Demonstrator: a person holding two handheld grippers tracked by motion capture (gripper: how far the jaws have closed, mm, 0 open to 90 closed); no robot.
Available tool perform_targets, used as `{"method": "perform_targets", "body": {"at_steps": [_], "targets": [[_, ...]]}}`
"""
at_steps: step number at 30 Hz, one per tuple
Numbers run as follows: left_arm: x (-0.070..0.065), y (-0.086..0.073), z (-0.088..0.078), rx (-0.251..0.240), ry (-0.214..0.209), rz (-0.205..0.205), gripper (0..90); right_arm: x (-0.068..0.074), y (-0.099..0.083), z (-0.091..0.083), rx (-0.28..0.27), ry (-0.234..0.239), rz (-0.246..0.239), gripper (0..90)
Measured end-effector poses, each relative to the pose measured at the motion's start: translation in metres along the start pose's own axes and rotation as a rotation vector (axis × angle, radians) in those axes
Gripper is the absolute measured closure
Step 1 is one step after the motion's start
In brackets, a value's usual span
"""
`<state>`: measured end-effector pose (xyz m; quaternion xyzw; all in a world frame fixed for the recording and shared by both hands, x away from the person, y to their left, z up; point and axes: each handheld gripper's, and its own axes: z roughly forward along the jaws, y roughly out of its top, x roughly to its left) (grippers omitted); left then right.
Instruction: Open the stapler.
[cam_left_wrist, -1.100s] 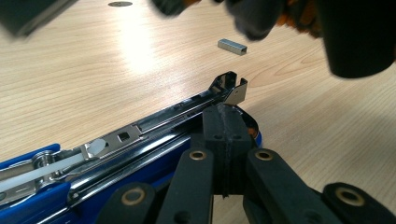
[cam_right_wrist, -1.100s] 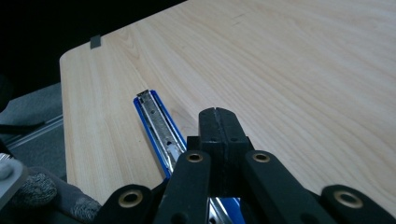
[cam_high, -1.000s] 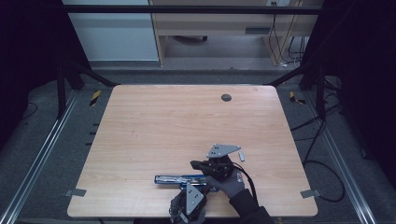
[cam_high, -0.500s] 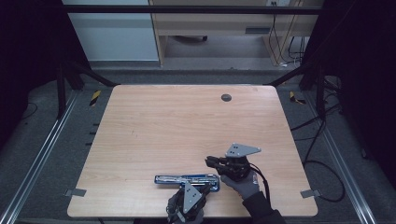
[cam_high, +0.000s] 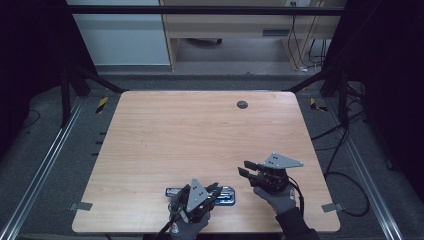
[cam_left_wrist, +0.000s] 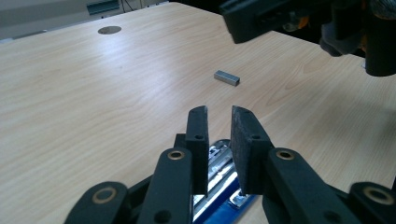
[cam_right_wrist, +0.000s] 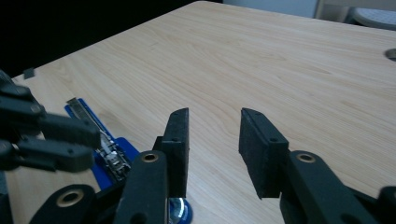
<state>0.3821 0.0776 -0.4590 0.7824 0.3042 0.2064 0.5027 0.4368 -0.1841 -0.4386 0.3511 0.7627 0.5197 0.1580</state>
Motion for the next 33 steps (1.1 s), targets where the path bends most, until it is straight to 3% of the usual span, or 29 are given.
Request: {"method": "perform_targets", "body": {"at_steps": [7, 11, 15, 26, 33], "targets": [[0.029, 0.017, -0.006, 0.032, -0.009, 0.000, 72.1, -0.009, -0.002, -0.010, 0.010, -0.060, 0.011, 58.8], [0.046, 0.026, -0.014, 0.044, 0.015, 0.024, 68.1, -0.014, -0.001, -0.014, 0.015, -0.092, 0.027, 57.7], [0.066, 0.027, -0.027, 0.046, 0.036, 0.003, 64.3, -0.020, 0.001, -0.021, 0.017, -0.133, 0.053, 57.2], [0.110, 0.003, -0.061, 0.103, 0.135, -0.010, 58.7, -0.038, -0.001, -0.028, 0.108, -0.227, 0.098, 56.6], [0.134, -0.024, -0.081, 0.130, 0.191, -0.065, 57.7, -0.043, 0.002, -0.026, 0.161, -0.253, 0.100, 56.5]]}}
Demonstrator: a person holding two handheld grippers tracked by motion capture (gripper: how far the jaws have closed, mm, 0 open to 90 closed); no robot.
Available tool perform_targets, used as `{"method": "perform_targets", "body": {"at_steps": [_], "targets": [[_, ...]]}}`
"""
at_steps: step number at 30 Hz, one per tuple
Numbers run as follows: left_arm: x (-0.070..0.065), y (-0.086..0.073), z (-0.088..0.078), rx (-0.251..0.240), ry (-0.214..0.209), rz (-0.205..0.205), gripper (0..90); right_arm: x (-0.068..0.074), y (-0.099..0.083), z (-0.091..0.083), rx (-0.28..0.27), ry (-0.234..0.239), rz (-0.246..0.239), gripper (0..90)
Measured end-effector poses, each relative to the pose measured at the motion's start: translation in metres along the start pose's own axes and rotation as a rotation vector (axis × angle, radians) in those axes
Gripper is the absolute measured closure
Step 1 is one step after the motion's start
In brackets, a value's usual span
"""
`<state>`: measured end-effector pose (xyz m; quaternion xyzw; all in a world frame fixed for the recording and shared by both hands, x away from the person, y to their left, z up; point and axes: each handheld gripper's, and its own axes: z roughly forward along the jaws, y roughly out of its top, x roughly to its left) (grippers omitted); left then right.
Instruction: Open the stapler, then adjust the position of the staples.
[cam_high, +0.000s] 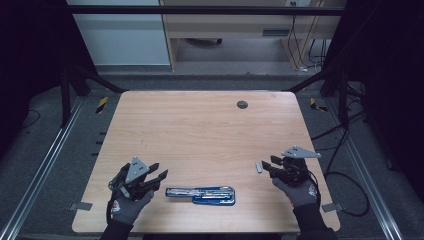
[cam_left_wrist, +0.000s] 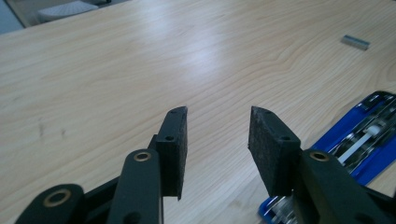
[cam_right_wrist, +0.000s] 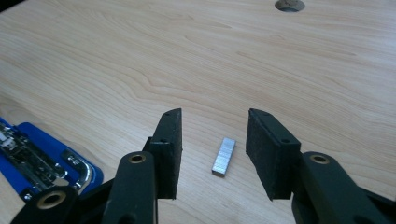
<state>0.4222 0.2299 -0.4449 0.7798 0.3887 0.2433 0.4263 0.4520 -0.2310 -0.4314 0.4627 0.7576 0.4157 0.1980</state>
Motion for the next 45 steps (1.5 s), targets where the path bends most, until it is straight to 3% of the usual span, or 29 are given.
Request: {"method": "perform_targets", "body": {"at_steps": [7, 18, 26, 36, 45], "targets": [[0.016, -0.015, -0.012, 0.009, 0.042, -0.029, 56.0, 0.000, 0.007, 0.003, 0.027, -0.015, -0.014, 58.1], [0.033, -0.039, -0.022, 0.036, 0.088, -0.080, 55.3, 0.004, 0.011, 0.019, 0.103, -0.058, 0.005, 62.8], [0.034, -0.042, -0.023, 0.043, 0.111, -0.083, 55.0, 0.013, 0.006, 0.036, 0.157, -0.070, -0.019, 68.2], [0.036, -0.045, -0.020, 0.064, 0.125, -0.073, 55.0, 0.009, 0.006, 0.055, 0.239, -0.100, 0.005, 72.5], [0.036, -0.046, -0.018, 0.074, 0.126, -0.073, 55.0, 0.006, 0.005, 0.066, 0.255, -0.131, 0.024, 72.6]]}}
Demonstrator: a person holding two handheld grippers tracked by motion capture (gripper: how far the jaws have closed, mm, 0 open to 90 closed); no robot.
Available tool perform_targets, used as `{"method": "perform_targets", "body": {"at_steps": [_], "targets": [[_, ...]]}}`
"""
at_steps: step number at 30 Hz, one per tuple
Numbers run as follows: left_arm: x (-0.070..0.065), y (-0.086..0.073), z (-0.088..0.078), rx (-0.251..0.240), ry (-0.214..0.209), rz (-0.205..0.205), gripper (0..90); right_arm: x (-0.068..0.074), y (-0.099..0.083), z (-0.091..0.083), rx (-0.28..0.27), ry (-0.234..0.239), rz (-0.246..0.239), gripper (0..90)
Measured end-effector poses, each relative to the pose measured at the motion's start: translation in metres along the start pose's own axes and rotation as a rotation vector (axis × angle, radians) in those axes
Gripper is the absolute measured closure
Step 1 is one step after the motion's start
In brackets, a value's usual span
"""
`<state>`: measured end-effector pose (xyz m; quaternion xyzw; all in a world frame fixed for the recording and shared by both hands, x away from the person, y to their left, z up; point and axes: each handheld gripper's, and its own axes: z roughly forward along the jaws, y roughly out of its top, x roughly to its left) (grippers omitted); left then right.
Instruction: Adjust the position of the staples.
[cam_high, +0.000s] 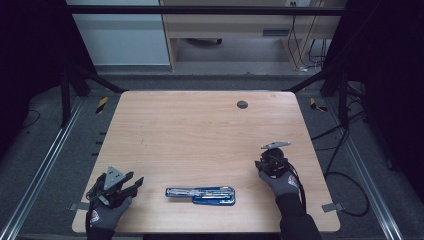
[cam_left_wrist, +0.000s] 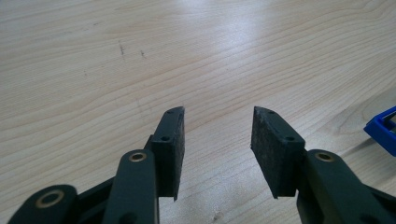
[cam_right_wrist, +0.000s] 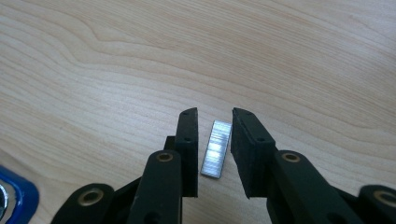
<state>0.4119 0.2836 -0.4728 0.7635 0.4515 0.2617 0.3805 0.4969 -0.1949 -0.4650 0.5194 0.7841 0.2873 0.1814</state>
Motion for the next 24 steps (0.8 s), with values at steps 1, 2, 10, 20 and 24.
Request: {"method": "perform_targets", "body": {"at_steps": [1, 2, 10, 20, 24], "targets": [[0.000, 0.000, 0.000, 0.002, -0.001, 0.003, 55.0, 0.000, 0.000, 0.002, 0.003, -0.003, -0.001, 72.6], [0.000, 0.000, 0.000, 0.002, -0.001, 0.003, 55.0, -0.001, 0.000, 0.003, 0.006, -0.006, 0.003, 72.6], [0.000, 0.000, 0.001, 0.003, 0.001, 0.004, 55.0, -0.001, 0.000, 0.012, 0.022, -0.009, 0.023, 72.6], [-0.001, 0.000, 0.001, 0.006, 0.000, 0.005, 55.0, -0.001, -0.001, 0.018, 0.039, -0.024, 0.035, 73.6], [-0.001, 0.000, 0.001, 0.009, -0.003, 0.008, 55.0, -0.001, -0.002, 0.020, 0.049, -0.027, 0.033, 74.0]]}}
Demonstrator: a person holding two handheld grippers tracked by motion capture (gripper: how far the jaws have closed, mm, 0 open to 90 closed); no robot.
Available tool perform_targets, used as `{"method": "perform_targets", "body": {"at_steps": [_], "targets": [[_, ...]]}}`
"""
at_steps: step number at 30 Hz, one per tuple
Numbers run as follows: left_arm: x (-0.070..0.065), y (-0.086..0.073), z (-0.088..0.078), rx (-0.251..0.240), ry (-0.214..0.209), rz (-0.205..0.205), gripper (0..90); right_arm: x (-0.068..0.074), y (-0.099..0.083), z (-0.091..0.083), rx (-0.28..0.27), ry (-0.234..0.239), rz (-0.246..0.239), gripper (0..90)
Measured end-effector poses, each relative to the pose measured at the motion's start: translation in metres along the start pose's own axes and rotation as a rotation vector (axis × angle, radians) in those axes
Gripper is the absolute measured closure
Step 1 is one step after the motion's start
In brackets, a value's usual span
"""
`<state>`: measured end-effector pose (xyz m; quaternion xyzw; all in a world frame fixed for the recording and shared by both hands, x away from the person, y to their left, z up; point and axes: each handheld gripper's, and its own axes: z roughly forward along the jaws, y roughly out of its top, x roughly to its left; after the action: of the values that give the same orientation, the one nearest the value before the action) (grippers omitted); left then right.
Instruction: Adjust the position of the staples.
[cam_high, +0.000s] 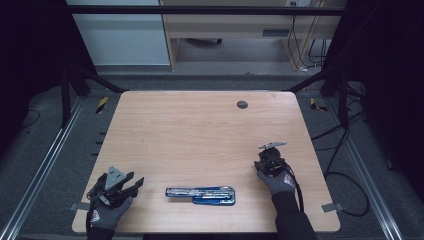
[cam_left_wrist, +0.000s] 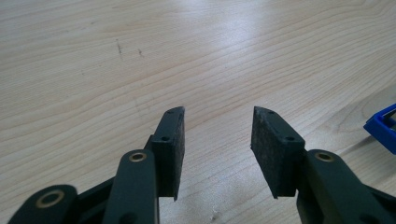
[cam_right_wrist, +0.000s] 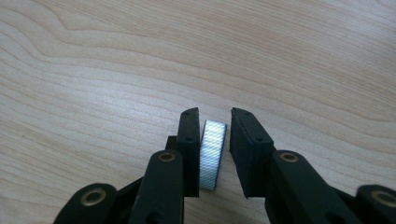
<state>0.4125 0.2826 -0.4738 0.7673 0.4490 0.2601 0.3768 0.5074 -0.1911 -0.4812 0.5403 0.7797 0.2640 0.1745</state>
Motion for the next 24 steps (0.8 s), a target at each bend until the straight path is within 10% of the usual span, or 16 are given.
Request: {"method": "perform_targets", "body": {"at_steps": [15, 24], "targets": [[0.000, 0.000, 0.000, 0.001, -0.002, 0.003, 55.1, 0.000, -0.001, 0.002, 0.011, -0.005, -0.010, 78.4], [-0.001, 0.000, 0.000, 0.005, -0.003, 0.008, 55.1, 0.001, 0.003, -0.017, -0.056, 0.073, -0.083, 78.5]]}}
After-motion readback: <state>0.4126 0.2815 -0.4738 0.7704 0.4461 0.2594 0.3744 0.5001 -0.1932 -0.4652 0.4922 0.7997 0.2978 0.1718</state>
